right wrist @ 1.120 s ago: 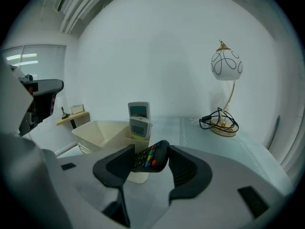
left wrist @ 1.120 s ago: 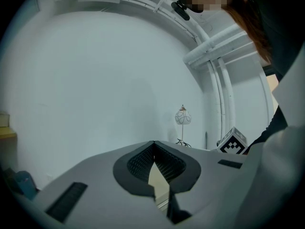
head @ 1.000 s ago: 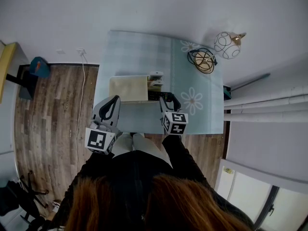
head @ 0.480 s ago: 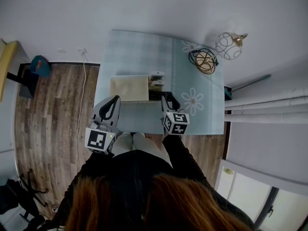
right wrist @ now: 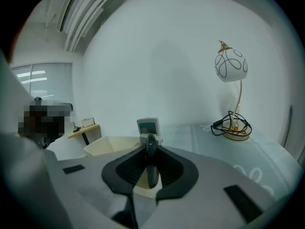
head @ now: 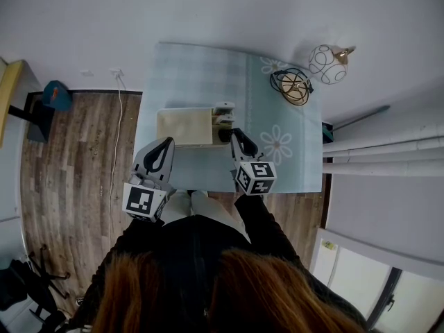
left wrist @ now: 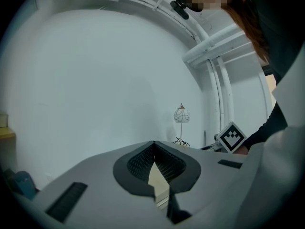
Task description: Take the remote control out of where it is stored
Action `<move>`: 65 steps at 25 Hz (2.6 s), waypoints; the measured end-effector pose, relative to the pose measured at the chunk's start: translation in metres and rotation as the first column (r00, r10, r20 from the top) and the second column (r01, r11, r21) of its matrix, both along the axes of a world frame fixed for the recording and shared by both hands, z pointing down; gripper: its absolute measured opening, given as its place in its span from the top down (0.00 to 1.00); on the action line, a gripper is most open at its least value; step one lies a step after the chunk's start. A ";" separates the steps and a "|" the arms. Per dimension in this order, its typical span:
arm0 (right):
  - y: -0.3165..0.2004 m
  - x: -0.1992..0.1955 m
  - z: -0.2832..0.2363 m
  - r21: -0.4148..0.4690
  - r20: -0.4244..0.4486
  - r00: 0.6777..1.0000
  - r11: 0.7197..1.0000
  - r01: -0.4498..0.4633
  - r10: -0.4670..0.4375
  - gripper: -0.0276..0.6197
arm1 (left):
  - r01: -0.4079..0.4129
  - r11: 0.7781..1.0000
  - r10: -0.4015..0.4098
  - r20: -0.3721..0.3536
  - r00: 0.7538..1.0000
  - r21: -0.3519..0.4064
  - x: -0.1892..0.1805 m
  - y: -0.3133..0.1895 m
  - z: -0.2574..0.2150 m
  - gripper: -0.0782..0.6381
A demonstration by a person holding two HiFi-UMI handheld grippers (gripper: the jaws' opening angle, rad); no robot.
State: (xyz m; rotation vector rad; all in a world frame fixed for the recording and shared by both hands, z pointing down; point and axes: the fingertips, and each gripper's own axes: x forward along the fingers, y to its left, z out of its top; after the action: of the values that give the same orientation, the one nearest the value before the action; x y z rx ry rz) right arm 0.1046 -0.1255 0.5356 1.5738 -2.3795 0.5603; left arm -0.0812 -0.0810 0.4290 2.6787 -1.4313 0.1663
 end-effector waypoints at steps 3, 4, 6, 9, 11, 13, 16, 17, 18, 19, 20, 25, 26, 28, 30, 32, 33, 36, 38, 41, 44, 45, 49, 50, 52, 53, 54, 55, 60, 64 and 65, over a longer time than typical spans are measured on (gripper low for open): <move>0.002 0.000 -0.017 0.028 0.017 1.000 0.999 0.017 -0.018 0.85 | -0.004 1.000 0.004 -0.007 1.000 -0.001 0.002 0.001 0.000 0.88; 0.003 0.002 -0.025 0.042 0.026 0.999 0.999 0.020 -0.022 0.85 | -0.006 1.000 0.006 -0.006 1.000 0.000 0.003 0.001 0.000 0.88; 0.005 0.005 -0.040 0.067 0.042 0.999 0.997 0.026 -0.029 0.85 | -0.006 1.000 0.006 -0.005 1.000 -0.001 0.004 0.001 0.000 0.88; 0.009 0.009 -0.057 0.092 0.042 0.999 0.995 0.031 -0.035 0.85 | -0.013 1.000 0.013 0.000 1.000 -0.002 0.006 0.000 -0.001 0.88; 0.011 0.011 -0.064 0.104 0.034 0.999 0.994 0.033 -0.036 0.85 | -0.013 1.000 0.013 -0.001 1.000 0.000 0.006 0.000 -0.001 0.88; 0.013 0.011 -0.071 0.119 0.024 0.999 0.992 0.036 -0.039 0.85 | -0.012 1.000 0.012 -0.005 1.000 -0.001 0.007 0.000 -0.001 0.88; 0.016 0.010 -0.086 0.145 0.015 0.999 0.989 0.038 -0.040 0.85 | -0.017 1.000 0.017 0.001 1.000 -0.004 0.008 0.000 0.001 0.88; 0.017 0.010 -0.091 0.152 0.015 0.999 0.988 0.038 -0.040 0.85 | -0.020 1.000 0.020 0.003 1.000 -0.001 0.009 0.001 0.000 0.88; 0.018 0.010 -0.095 0.158 0.016 0.999 0.987 0.038 -0.041 0.85 | -0.021 1.000 0.021 0.006 1.000 0.003 0.010 0.000 -0.001 0.88; 0.018 0.010 -0.099 0.162 0.015 0.999 0.986 0.039 -0.042 0.85 | -0.021 1.000 0.021 0.009 1.000 0.007 0.011 0.000 -0.002 0.88; 0.019 0.010 -0.101 0.166 0.012 0.999 0.985 0.041 -0.043 0.85 | -0.021 1.000 0.021 0.012 1.000 0.010 0.012 0.000 -0.003 0.88; 0.026 0.017 -0.104 0.151 0.031 0.999 0.988 0.032 -0.037 0.85 | -0.023 1.000 0.023 0.008 1.000 0.003 0.012 0.003 0.000 0.88; 0.029 0.018 -0.104 0.142 0.034 0.999 0.989 0.033 -0.038 0.85 | -0.021 1.000 0.021 0.000 1.000 0.004 0.012 0.003 -0.001 0.88; 0.037 0.020 -0.103 0.122 0.026 0.998 0.991 0.051 -0.054 0.85 | -0.017 1.000 0.017 -0.011 1.000 0.007 0.012 0.003 -0.003 0.88; 0.050 0.023 -0.096 0.089 0.022 0.997 0.993 0.073 -0.075 0.85 | -0.019 1.000 0.019 0.000 1.000 0.011 0.011 0.004 -0.003 0.88; 0.064 0.028 -0.084 0.040 0.017 0.996 0.995 0.089 -0.090 0.85 | -0.018 1.000 0.018 0.003 1.000 0.013 0.010 0.004 -0.003 0.88; 0.070 0.030 -0.076 0.008 0.015 0.995 0.995 0.097 -0.097 0.85 | -0.016 1.000 0.016 0.001 1.000 0.013 0.010 0.004 -0.003 0.88; 0.085 0.031 -0.049 -0.111 0.046 0.988 0.982 0.154 -0.150 0.85 | -0.021 1.000 0.021 -0.002 1.000 0.012 0.010 0.004 -0.003 0.88; 0.090 0.029 -0.034 -0.181 0.077 0.974 0.958 0.223 -0.212 0.85 | -0.021 1.000 0.021 -0.004 1.000 0.010 0.011 0.004 -0.002 0.88; 0.093 0.023 -0.016 -0.257 0.071 0.948 0.913 0.317 -0.310 0.85 | -0.020 1.000 0.020 0.005 1.000 0.023 0.012 0.005 -0.003 0.88; 0.093 0.016 -0.004 -0.310 0.086 0.930 0.877 0.367 -0.359 0.85 | -0.013 0.999 0.013 0.008 1.000 0.030 0.012 0.005 -0.004 0.88; 0.092 0.014 -0.001 -0.323 0.092 0.926 0.868 0.377 -0.367 0.85 | -0.010 1.000 0.010 0.007 1.000 0.029 0.011 0.005 -0.004 0.88; 0.094 0.009 0.010 -0.352 0.100 0.916 0.847 0.398 -0.389 0.85 | -0.008 1.000 0.007 0.011 1.000 0.030 0.011 0.004 -0.004 0.88; 0.095 0.008 0.012 -0.355 0.098 0.915 0.845 0.400 -0.392 0.85 | -0.007 1.000 0.006 0.011 1.000 0.030 0.011 0.004 -0.004 0.88; 0.095 0.006 0.016 -0.361 0.097 0.913 0.841 0.403 -0.396 0.85 | 0.000 1.000 0.000 0.010 1.000 0.026 0.010 0.003 -0.003 0.88; 0.094 0.005 0.017 -0.363 0.098 0.913 0.840 0.404 -0.397 0.85 | 0.004 1.000 -0.004 0.008 1.000 0.023 0.009 0.003 -0.002 0.88; 0.093 0.005 0.018 -0.364 0.100 0.913 0.839 0.404 -0.396 0.85 | 0.007 1.000 -0.007 0.006 1.000 0.020 0.009 0.003 -0.001 0.88; 0.092 0.004 0.018 -0.365 0.101 0.913 0.839 0.404 -0.395 0.85 | 0.008 1.000 -0.008 0.006 1.000 0.019 0.009 0.002 -0.001 0.88; 0.083 0.008 0.023 -0.368 0.109 0.918 0.843 0.394 -0.381 0.85 | 0.007 1.000 -0.007 0.014 1.000 0.019 0.010 0.000 -0.002 0.88; 0.073 0.014 0.030 -0.369 0.103 0.929 0.854 0.368 -0.356 0.84 | 0.015 1.000 -0.016 0.014 1.000 0.018 0.010 -0.002 -0.001 0.88; 0.071 0.016 0.031 -0.369 0.101 0.931 0.856 0.362 -0.350 0.84 | 0.018 1.000 -0.018 0.012 1.000 0.017 0.010 -0.003 -0.001 0.88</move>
State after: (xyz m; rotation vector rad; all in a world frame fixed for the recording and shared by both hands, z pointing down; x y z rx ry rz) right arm 0.1202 -0.0544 0.5668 0.9364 -2.3173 0.9003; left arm -0.0713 -0.0838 0.4278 2.6817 -1.4669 0.1700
